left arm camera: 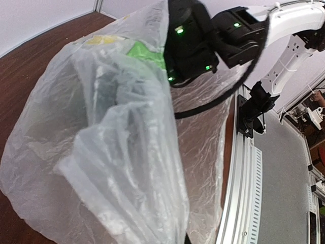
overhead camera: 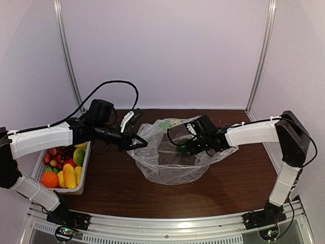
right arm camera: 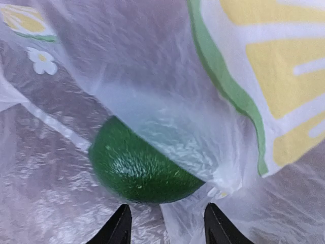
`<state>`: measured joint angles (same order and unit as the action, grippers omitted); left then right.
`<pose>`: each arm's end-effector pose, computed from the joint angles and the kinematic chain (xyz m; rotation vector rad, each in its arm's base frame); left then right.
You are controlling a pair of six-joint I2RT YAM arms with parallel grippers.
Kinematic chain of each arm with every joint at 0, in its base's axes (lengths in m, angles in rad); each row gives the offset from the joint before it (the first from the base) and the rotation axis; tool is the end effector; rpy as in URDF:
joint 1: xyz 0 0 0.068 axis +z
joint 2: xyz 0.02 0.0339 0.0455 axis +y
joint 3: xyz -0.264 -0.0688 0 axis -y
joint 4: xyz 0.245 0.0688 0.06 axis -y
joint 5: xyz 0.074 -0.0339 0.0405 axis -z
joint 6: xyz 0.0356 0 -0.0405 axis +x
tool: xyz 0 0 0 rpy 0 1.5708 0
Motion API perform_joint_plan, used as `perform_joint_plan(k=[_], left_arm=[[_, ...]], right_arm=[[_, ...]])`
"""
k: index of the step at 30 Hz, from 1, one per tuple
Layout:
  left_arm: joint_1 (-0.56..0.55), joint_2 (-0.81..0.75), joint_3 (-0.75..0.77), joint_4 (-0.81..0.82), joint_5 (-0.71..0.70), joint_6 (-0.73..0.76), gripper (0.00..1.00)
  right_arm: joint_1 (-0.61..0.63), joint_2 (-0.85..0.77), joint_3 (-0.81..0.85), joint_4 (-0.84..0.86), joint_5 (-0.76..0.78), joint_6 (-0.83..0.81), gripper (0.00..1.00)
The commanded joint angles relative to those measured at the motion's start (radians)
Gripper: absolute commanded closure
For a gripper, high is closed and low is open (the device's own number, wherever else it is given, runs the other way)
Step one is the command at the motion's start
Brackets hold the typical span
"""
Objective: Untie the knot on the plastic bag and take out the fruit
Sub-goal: Reach into the gripper in the takeout bag, then pick up the fake fruit from the takeout bag.
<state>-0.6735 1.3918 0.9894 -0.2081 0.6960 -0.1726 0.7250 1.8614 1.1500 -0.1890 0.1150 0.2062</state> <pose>0.2241 -0.2080 0.2745 0.9673 2.0697 -1.2225 0.2934 0.2545 0.1662 -0.5882 2.4104 0.2604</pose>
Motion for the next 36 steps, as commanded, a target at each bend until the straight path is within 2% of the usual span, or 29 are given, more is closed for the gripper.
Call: perform_joint_plan(k=[1,6,10,12,16,20,23,27,31,36], left_arm=[[-0.003,0.007,0.022,-0.011,-0.109,0.008,1.00],[-0.003,0.026,0.020,-0.025,-0.243,-0.022,1.00],[-0.003,0.031,0.011,-0.010,-0.255,-0.033,1.00],[-0.003,0.030,0.012,-0.010,-0.228,-0.026,1.00],[-0.003,0.033,0.024,-0.030,-0.135,-0.005,1.00],[-0.003,0.033,0.030,-0.050,-0.115,0.012,1.00],[-0.004,0.033,0.033,-0.053,-0.102,0.015,1.00],[-0.002,0.041,0.040,-0.052,-0.098,0.015,1.00],[-0.003,0.045,0.041,-0.054,-0.095,0.013,1.00],[-0.003,0.050,0.043,-0.053,-0.090,0.013,1.00]], right_arm=[[0.040,-0.209,-0.112,0.094,-0.130,-0.002,0.49],[0.085,-0.418,-0.237,0.131,-0.257,0.019,0.49],[0.100,-0.506,-0.305,0.105,-0.225,0.036,0.48],[0.105,-0.521,-0.331,0.089,-0.172,0.047,0.43],[0.113,-0.490,-0.344,0.052,-0.080,0.069,0.35],[0.117,-0.400,-0.296,-0.025,0.007,0.104,0.24],[0.131,-0.360,-0.284,-0.023,0.011,0.103,0.13],[0.140,-0.328,-0.280,0.001,0.008,0.096,0.05],[0.143,-0.270,-0.253,-0.022,0.011,0.105,0.01],[0.143,-0.227,-0.246,0.035,-0.025,0.127,0.00]])
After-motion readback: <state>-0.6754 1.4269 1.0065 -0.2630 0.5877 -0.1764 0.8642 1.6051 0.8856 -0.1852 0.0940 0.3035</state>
